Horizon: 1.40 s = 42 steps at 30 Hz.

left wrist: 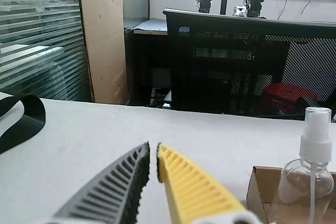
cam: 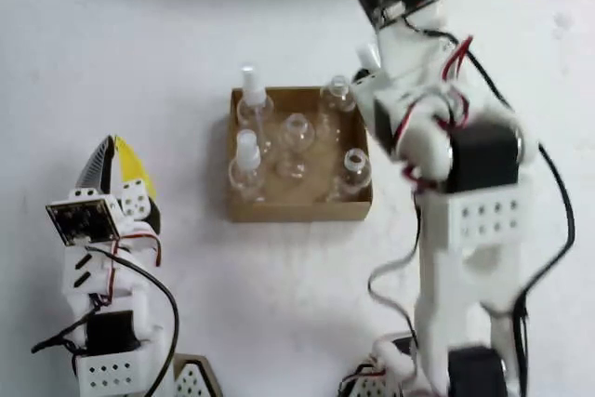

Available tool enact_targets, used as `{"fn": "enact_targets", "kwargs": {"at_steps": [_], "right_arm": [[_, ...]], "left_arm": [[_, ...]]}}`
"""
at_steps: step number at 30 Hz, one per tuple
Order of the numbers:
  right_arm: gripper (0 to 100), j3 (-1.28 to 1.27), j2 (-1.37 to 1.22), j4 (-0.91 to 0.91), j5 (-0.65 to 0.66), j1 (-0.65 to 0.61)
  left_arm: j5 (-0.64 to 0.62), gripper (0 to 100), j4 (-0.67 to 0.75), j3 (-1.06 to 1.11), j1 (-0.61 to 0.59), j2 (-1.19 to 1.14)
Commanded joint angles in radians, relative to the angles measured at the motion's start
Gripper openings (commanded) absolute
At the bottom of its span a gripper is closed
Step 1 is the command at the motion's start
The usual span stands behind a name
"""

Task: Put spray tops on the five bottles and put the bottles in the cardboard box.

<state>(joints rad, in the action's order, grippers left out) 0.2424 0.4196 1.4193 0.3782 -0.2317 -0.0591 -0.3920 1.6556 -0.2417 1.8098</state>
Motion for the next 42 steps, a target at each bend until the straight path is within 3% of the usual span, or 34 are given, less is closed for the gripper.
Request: {"fn": "enact_targets", "kwargs": {"at_steps": [1, 9, 15, 20, 42], "right_arm": [[1.6, -0.256, 0.183, -0.305, -0.012, -0.054], [1.6, -0.692, 0.315, -1.035, -0.012, -0.191], [1.6, -0.856, 0.315, -1.333, -0.040, -0.229], [1.6, -0.888, 0.315, -1.386, -0.218, -0.225], [1.6, -0.914, 0.153, -1.457, -0.224, -0.222]], "left_arm": [[0.012, 3, 0.035, -0.026, 0.004, 0.015], [0.012, 3, 0.035, -0.026, 0.004, 0.015], [0.014, 3, 0.035, -0.026, 0.004, 0.015], [0.014, 3, 0.051, -0.023, 0.004, 0.015], [0.014, 3, 0.068, -0.018, 0.002, 0.015]]}}
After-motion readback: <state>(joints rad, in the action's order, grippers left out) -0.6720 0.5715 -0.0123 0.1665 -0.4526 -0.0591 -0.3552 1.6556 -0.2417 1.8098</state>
